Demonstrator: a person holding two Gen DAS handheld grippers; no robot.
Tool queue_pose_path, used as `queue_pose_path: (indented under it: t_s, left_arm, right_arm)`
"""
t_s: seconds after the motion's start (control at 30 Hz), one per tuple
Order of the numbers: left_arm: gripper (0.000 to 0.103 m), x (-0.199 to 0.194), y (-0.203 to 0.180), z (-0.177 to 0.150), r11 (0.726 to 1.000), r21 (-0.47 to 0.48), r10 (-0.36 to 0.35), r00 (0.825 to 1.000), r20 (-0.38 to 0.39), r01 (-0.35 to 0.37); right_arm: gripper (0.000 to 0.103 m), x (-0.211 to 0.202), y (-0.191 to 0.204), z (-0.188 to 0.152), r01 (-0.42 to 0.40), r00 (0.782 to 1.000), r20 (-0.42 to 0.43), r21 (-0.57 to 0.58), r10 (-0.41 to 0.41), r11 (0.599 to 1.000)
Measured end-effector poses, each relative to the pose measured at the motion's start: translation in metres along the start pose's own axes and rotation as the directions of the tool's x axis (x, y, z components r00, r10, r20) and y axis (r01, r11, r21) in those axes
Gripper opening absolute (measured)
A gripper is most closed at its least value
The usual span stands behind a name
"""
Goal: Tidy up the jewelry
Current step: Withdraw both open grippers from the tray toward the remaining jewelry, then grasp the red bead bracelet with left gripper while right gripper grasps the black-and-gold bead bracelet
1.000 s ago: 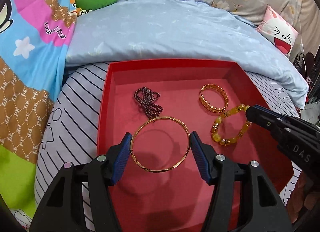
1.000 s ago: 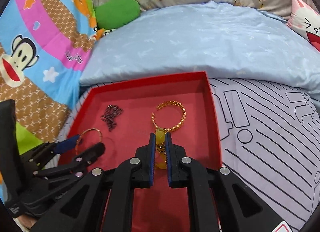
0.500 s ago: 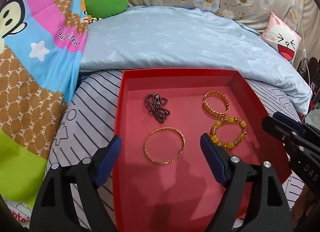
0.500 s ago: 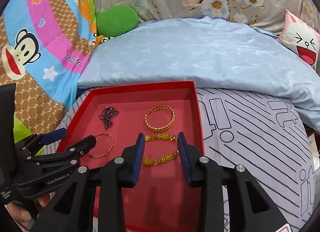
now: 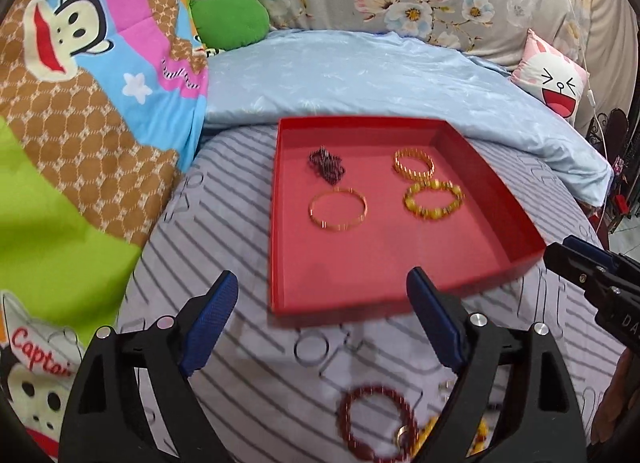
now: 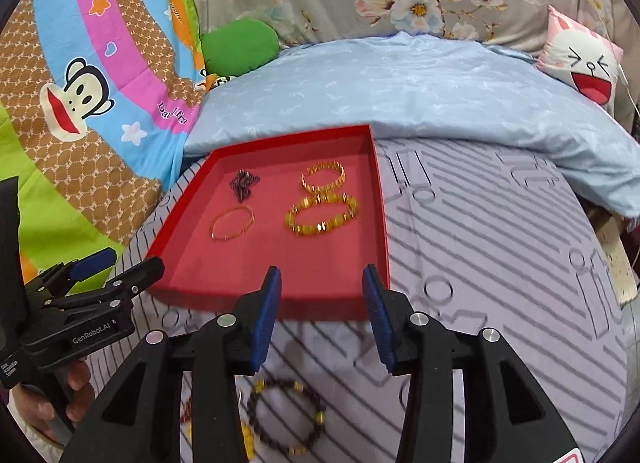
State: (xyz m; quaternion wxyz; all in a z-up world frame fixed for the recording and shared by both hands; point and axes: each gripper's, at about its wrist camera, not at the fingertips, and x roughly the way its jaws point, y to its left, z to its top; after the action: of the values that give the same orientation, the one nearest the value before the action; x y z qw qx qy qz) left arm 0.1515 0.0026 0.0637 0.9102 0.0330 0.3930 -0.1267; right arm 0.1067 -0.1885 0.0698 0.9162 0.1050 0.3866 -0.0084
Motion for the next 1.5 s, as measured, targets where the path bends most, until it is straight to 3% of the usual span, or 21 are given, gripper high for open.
queue_pose_path:
  t_s: [0.37,0.5,1.03,1.27,1.5]
  left_arm:
    - [0.082,-0.013,-0.004,-0.069,0.996,0.002,0.084,0.996,-0.023,-0.084]
    - [0.082,-0.014,-0.002,-0.086,0.997,-0.019,0.073,0.997,-0.039,-0.074]
    - [0.077,0.0,0.002,-0.093,0.996,-0.038,0.08,0.992,-0.097,-0.084]
    - [0.075,0.002,0.001,-0.094,0.996,-0.029,0.078,0.992,-0.102,-0.081]
    - [0.06,0.001,-0.005,-0.094,0.999,-0.003,0.048,0.995,-0.09,-0.048]
  right_arm:
    - [0.042,-0.008,-0.007,-0.067,0.049,0.996,-0.075,0.013,-0.048,0.999]
    - [0.042,-0.006,-0.004,-0.08,0.068,0.994,-0.081,0.001,-0.067,0.998]
    - [0.039,0.014,0.015,-0.09,0.093,0.991,-0.088,-0.062,-0.098,0.994]
    - [0.025,0.018,0.019,-0.089,0.12,0.988,-0.087,-0.094,-0.129,0.988]
    - [0.011,0.018,0.024,-0.09,0.123,0.987,-0.09,-0.125,-0.135,0.984]
